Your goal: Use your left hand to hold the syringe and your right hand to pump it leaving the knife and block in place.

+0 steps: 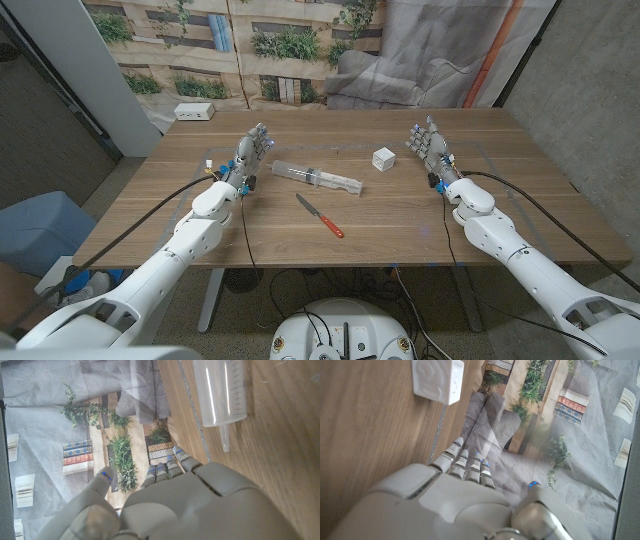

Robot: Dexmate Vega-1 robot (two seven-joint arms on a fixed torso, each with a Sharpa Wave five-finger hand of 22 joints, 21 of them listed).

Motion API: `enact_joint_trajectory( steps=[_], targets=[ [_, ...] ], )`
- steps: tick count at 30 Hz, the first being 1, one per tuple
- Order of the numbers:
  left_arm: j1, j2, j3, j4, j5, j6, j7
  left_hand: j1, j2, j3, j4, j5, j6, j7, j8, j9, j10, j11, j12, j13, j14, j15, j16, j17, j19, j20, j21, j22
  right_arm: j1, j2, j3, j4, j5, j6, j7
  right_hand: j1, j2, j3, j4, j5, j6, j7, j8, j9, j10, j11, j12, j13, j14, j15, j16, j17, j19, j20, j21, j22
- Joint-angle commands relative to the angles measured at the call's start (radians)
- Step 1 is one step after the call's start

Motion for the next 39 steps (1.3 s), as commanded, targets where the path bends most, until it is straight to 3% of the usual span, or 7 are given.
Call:
enact_joint_trajectory(
  steps=[1,15,20,24,35,39],
  targets=[
    [0.036,0.055,-0.006,-0.082,0.019,0.056,0.036,0.01,0.056,0.01,-0.01,0.006,0.004,0.009,0.006,0.001,-0.006,-0.001,0.004,0.005,0.005,0.006,0.004,0.004,0.011,-0.014,0.005,0.001,0.002,-0.006,-0.013,-0.017,-0.02,-0.015,-0.009,0.009,-0.002,0.009,-0.005,0.006,0.013,-0.007,0.01,0.003,0.008,0.0,0.005,0.004,0.005,-0.002,0.004,-0.001,0.005,0.0,0.007,0.001],
    [0.039,0.162,0.007,-0.212,0.111,0.156,0.079,0.035,0.052,0.022,-0.054,0.002,0.01,0.0,0.004,0.001,0.007,-0.011,0.003,0.005,0.01,0.0,0.0,0.003,0.014,-0.015,0.001,0.0,-0.002,-0.006,-0.021,-0.027,-0.076,0.005,-0.067,0.014,0.0,0.016,-0.017,0.01,0.011,-0.008,0.009,0.002,-0.002,-0.002,0.003,0.003,-0.005,-0.01,0.001,-0.012,-0.001,-0.007,0.004,0.001],
    [0.025,0.211,0.012,-0.259,0.133,0.208,0.061,0.055,0.047,0.031,-0.089,0.002,0.022,-0.011,0.006,0.002,0.024,-0.018,0.004,0.005,0.014,-0.007,-0.001,0.003,0.016,-0.018,-0.001,-0.001,-0.015,-0.015,-0.019,-0.056,-0.081,-0.008,-0.082,0.014,0.001,0.018,-0.019,0.01,0.01,-0.008,0.008,0.002,-0.004,-0.004,0.003,0.002,-0.006,-0.011,0.001,-0.015,-0.003,-0.008,0.003,0.001],
    [0.008,0.247,0.02,-0.289,0.163,0.243,0.048,0.083,0.038,0.041,-0.136,0.003,0.037,-0.019,0.009,0.002,0.04,-0.032,0.005,0.005,0.02,-0.019,-0.001,0.004,0.017,-0.024,-0.003,-0.001,-0.027,-0.019,-0.013,-0.074,-0.089,-0.005,-0.102,0.014,0.001,0.019,-0.021,0.011,0.009,-0.008,0.008,0.002,-0.006,-0.004,0.003,0.002,-0.007,-0.014,0.001,-0.018,-0.005,-0.01,0.003,0.001],
    [-0.031,0.335,0.052,-0.396,0.285,0.353,0.054,0.118,0.026,0.045,-0.206,0.002,0.083,-0.04,0.014,0.002,0.082,-0.06,0.008,0.005,0.05,-0.048,0.004,0.004,0.042,-0.025,0.001,0.0,-0.013,-0.016,-0.007,-0.034,-0.088,0.033,-0.076,0.014,0.003,0.023,-0.025,0.012,0.012,-0.01,0.009,0.001,-0.003,-0.005,0.005,0.002,-0.003,-0.014,0.004,-0.024,-0.001,-0.012,0.004,0.001],
    [-0.049,0.364,0.068,-0.439,0.336,0.404,0.052,0.124,0.021,0.043,-0.219,0.002,0.097,-0.047,0.016,0.002,0.095,-0.07,0.009,0.006,0.06,-0.055,0.005,0.004,0.048,-0.027,0.002,0.0,-0.009,-0.019,-0.007,-0.022,-0.083,0.042,-0.053,0.014,0.004,0.024,-0.026,0.012,0.012,-0.01,0.009,0.001,-0.003,-0.006,0.005,0.001,-0.005,-0.014,0.003,-0.026,-0.003,-0.011,0.004,0.001]
  ],
)
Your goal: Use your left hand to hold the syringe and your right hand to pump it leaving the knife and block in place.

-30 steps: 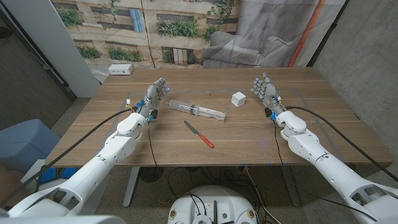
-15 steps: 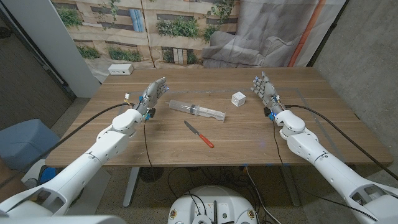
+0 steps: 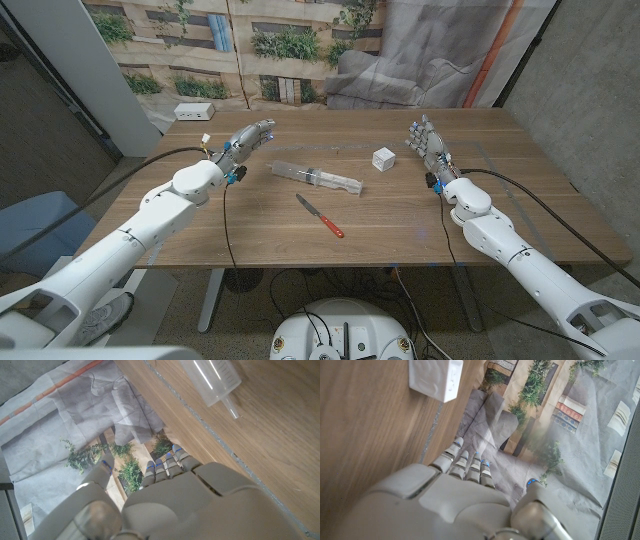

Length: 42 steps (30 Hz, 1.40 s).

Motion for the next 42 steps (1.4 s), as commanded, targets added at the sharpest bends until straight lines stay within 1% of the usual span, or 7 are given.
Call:
enact_joint_trajectory(
  steps=[1,7,13,19,28,32,42],
  targets=[
    [-0.046,0.096,0.039,-0.123,0.142,0.134,0.001,0.019,-0.004,0.003,-0.016,0.001,0.02,-0.002,0.008,0.003,0.016,-0.01,0.006,0.001,0.012,-0.007,0.005,0.004,0.016,-0.023,0.001,0.003,0.009,-0.002,0.005,0.032,0.002,0.033,0.032,0.001,-0.004,0.003,-0.006,0.006,0.007,-0.005,0.009,0.002,0.0,-0.002,0.005,0.002,0.005,-0.004,0.004,0.0,0.005,-0.004,0.003,0.003],
    [-0.087,0.144,0.071,-0.164,0.22,0.19,-0.052,0.033,-0.014,-0.001,-0.036,0.002,0.042,-0.023,0.007,0.003,0.041,-0.029,0.006,0.001,0.039,-0.034,0.008,0.004,0.003,-0.026,-0.006,0.003,0.012,-0.006,0.009,0.04,0.005,0.036,0.04,0.0,-0.004,0.005,-0.008,0.007,0.007,-0.006,0.009,0.002,-0.001,-0.003,0.005,0.001,0.005,-0.006,0.004,-0.003,0.002,-0.004,0.003,0.003],
    [-0.151,0.175,0.127,-0.168,0.345,0.184,-0.123,0.046,-0.027,-0.01,-0.044,0.0,0.057,-0.043,0.004,0.003,0.051,-0.046,-0.001,0.001,0.046,-0.058,0.003,0.004,-0.056,-0.064,-0.02,0.003,0.014,-0.004,0.01,0.051,0.013,0.037,0.048,0.0,-0.002,0.007,-0.009,0.007,0.007,-0.006,0.009,0.002,-0.001,-0.003,0.005,0.001,0.005,-0.007,0.005,-0.006,0.002,-0.005,0.003,0.003],
    [-0.216,0.187,0.175,-0.175,0.475,0.196,-0.192,0.056,-0.035,-0.014,-0.046,0.001,0.08,-0.055,0.008,0.003,0.068,-0.055,-0.001,0.001,0.068,-0.062,0.007,0.004,-0.072,-0.101,-0.015,0.002,0.019,0.001,0.011,0.069,0.015,0.048,0.054,-0.001,-0.001,0.009,-0.011,0.007,0.007,-0.007,0.008,0.002,-0.002,-0.003,0.006,0.001,0.006,-0.007,0.005,-0.008,0.002,-0.006,0.003,0.003],
    [-0.273,0.211,0.2,-0.199,0.589,0.188,-0.306,0.086,-0.049,-0.014,-0.056,0.002,0.114,-0.071,0.018,0.003,0.096,-0.065,0.001,0.001,0.092,-0.072,0.007,0.004,-0.068,-0.108,-0.01,0.001,0.019,0.0,0.015,0.075,0.014,0.055,0.052,0.002,0.001,0.013,-0.015,0.008,0.003,-0.009,0.007,0.002,-0.007,-0.007,0.004,0.001,0.005,-0.003,0.005,-0.014,0.001,-0.006,0.003,0.003],
    [-0.311,0.218,0.234,-0.213,0.671,0.2,-0.384,0.113,-0.062,-0.014,-0.06,0.004,0.091,-0.067,0.009,0.004,0.097,-0.063,-0.003,0.002,0.091,-0.073,0.002,0.004,-0.07,-0.102,-0.011,0.001,0.016,0.002,0.018,0.077,0.015,0.062,0.05,0.001,0.0,0.014,-0.017,0.008,-0.001,-0.013,0.006,0.002,-0.008,-0.006,0.004,0.001,0.005,-0.003,0.006,-0.016,0.002,-0.005,0.003,0.003],
    [-0.396,0.2,0.29,-0.197,0.817,0.156,-0.554,0.146,-0.086,-0.015,-0.062,0.007,0.082,-0.071,0.01,0.005,0.106,-0.072,-0.004,0.004,0.089,-0.08,0.0,0.004,-0.071,-0.104,-0.01,0.0,0.012,0.011,0.017,0.081,0.023,0.065,0.051,-0.001,0.001,0.016,-0.019,0.007,-0.006,-0.012,0.005,0.002,-0.005,-0.006,0.006,0.001,0.006,-0.007,0.007,-0.019,0.002,-0.008,0.003,0.003]
  ],
)
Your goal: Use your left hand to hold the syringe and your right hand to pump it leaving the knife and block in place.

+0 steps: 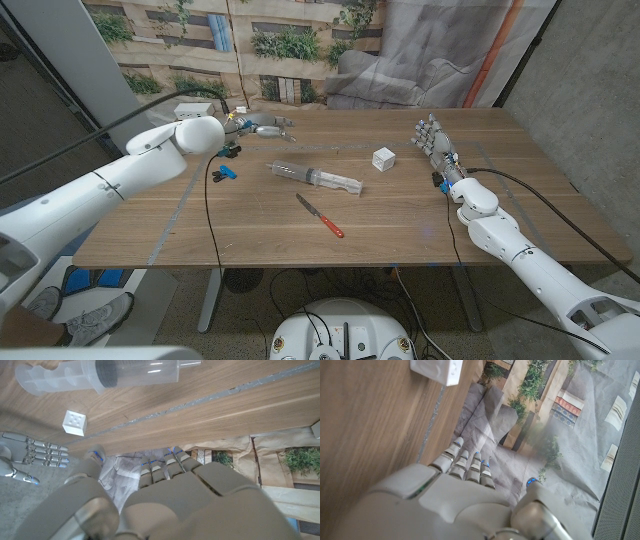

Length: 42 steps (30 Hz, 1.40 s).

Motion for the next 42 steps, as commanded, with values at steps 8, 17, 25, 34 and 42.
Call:
enact_joint_trajectory(
  steps=[8,17,25,34,42],
  targets=[
    [-0.152,-0.041,0.107,0.019,0.298,-0.05,-0.294,0.049,-0.047,-0.003,-0.007,0.009,-0.006,0.001,0.005,0.007,0.018,-0.007,-0.006,0.006,0.007,-0.075,0.001,0.006,-0.004,-0.095,0.002,-0.001,-0.019,0.008,0.002,-0.006,0.009,0.008,-0.006,-0.002,0.0,0.005,-0.007,0.002,0.004,-0.002,0.006,0.002,0.002,0.002,0.007,0.003,0.006,-0.004,0.008,-0.004,0.002,-0.006,0.003,0.003],
    [-0.163,-0.075,0.121,0.068,0.364,-0.116,-0.303,0.107,-0.101,-0.01,-0.004,0.011,0.012,-0.006,0.019,0.009,0.031,-0.022,-0.006,0.006,0.022,-0.09,0.004,0.006,-0.058,-0.075,-0.004,0.0,-0.053,-0.011,0.012,-0.052,0.009,-0.01,-0.032,-0.003,-0.001,0.007,-0.01,0.001,0.006,-0.004,0.007,0.002,0.004,0.003,0.008,0.003,0.009,-0.002,0.01,-0.007,0.001,-0.005,0.003,0.003],
    [-0.183,-0.101,0.147,0.125,0.446,-0.217,-0.277,0.147,-0.13,-0.013,-0.003,0.007,0.043,-0.007,0.032,0.009,0.064,-0.028,0.001,0.005,0.041,-0.099,0.007,0.005,-0.075,-0.072,-0.001,-0.001,-0.059,-0.017,0.015,-0.064,0.011,-0.016,-0.033,-0.004,-0.001,0.009,-0.011,0.001,0.007,-0.004,0.008,0.002,0.005,0.002,0.008,0.003,0.011,-0.001,0.011,-0.01,0.001,-0.002,0.003,0.003],
    [-0.135,-0.113,0.131,0.147,0.485,-0.258,-0.183,0.206,-0.156,-0.009,-0.003,0.0,0.051,0.01,0.034,0.009,0.089,-0.024,0.0,0.004,0.077,-0.092,0.011,0.004,-0.045,-0.07,0.009,-0.001,-0.06,-0.018,0.017,-0.068,0.008,-0.017,-0.039,-0.004,0.0,0.01,-0.013,0.001,0.007,-0.006,0.008,0.002,0.004,-0.001,0.008,0.003,0.014,0.001,0.012,-0.012,0.001,-0.001,0.003,0.003],
    [-0.109,-0.121,0.138,0.169,0.534,-0.284,-0.127,0.274,-0.169,0.0,-0.003,0.0,0.071,0.026,0.038,0.008,0.113,-0.02,-0.002,0.004,0.111,-0.094,0.011,0.004,-0.016,-0.066,0.012,-0.002,-0.064,-0.019,0.017,-0.078,0.007,-0.026,-0.048,-0.005,0.0,0.012,-0.014,0.0,0.008,-0.008,0.008,0.002,0.007,-0.003,0.009,0.003,0.017,0.004,0.014,-0.014,0.0,0.0,0.003,0.003]
  ],
)
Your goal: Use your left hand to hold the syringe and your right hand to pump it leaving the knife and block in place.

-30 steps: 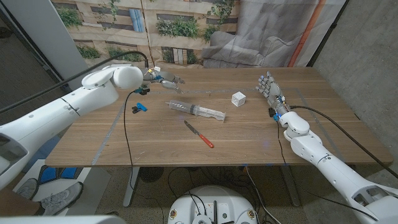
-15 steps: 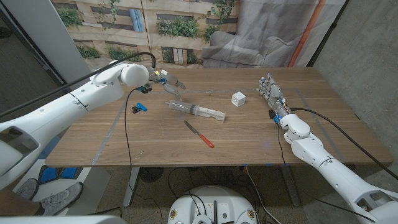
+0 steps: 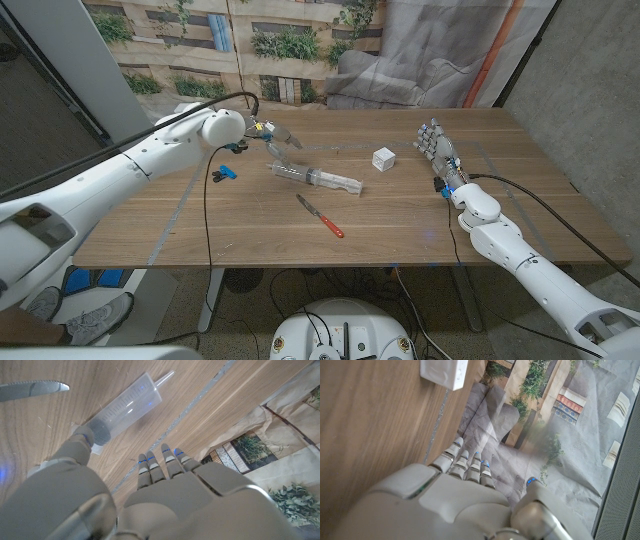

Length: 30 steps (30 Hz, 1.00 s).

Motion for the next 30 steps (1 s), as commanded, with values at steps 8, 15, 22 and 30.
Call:
enact_joint_trajectory(
  steps=[8,15,22,30],
  targets=[
    [0.068,-0.034,0.011,0.054,0.127,-0.051,0.141,0.114,-0.01,0.017,-0.001,0.002,0.032,-0.008,0.009,0.002,0.045,-0.016,0.002,0.001,0.052,-0.11,0.005,0.001,0.042,-0.074,0.008,0.004,-0.007,-0.002,-0.001,-0.015,-0.004,-0.018,-0.017,-0.01,0.002,0.004,-0.004,0.0,0.011,-0.011,0.009,0.002,0.009,-0.004,0.01,0.003,0.013,0.007,0.008,-0.002,0.0,0.004,0.003,0.003],
    [0.094,-0.038,0.008,0.07,0.146,-0.051,0.204,0.198,-0.034,-0.001,0.001,-0.002,0.076,-0.015,0.019,0.003,0.099,-0.029,0.006,0.001,0.104,-0.13,0.006,0.001,0.092,-0.11,0.011,0.003,-0.011,-0.002,0.0,-0.017,-0.003,-0.018,-0.019,-0.012,0.002,0.005,-0.003,0.0,0.011,-0.012,0.009,0.002,0.01,-0.004,0.01,0.004,0.013,0.007,0.008,-0.003,0.0,0.005,0.004,0.003],
    [0.107,-0.056,0.01,0.09,0.144,-0.041,0.237,0.228,-0.043,-0.022,0.003,-0.004,0.111,-0.028,0.028,0.003,0.132,-0.029,0.007,0.001,0.133,-0.139,0.006,0.0,0.106,-0.124,0.008,0.004,-0.007,-0.001,-0.002,-0.012,-0.001,-0.021,-0.013,-0.014,0.003,0.006,-0.004,0.0,0.011,-0.012,0.009,0.002,0.01,-0.006,0.01,0.004,0.015,0.009,0.009,-0.005,-0.001,0.008,0.003,0.003],
    [0.102,-0.078,0.03,0.115,0.165,-0.031,0.26,0.263,-0.044,-0.056,0.006,-0.005,0.138,-0.056,0.03,0.003,0.182,-0.045,0.008,0.0,0.168,-0.154,0.006,0.0,0.132,-0.13,0.009,0.004,-0.004,0.001,-0.004,-0.005,0.001,-0.02,-0.008,-0.014,0.004,0.008,-0.005,-0.001,0.012,-0.013,0.01,0.002,0.011,-0.01,0.01,0.004,0.016,0.009,0.009,-0.007,-0.003,0.013,0.003,0.003]
  ],
)
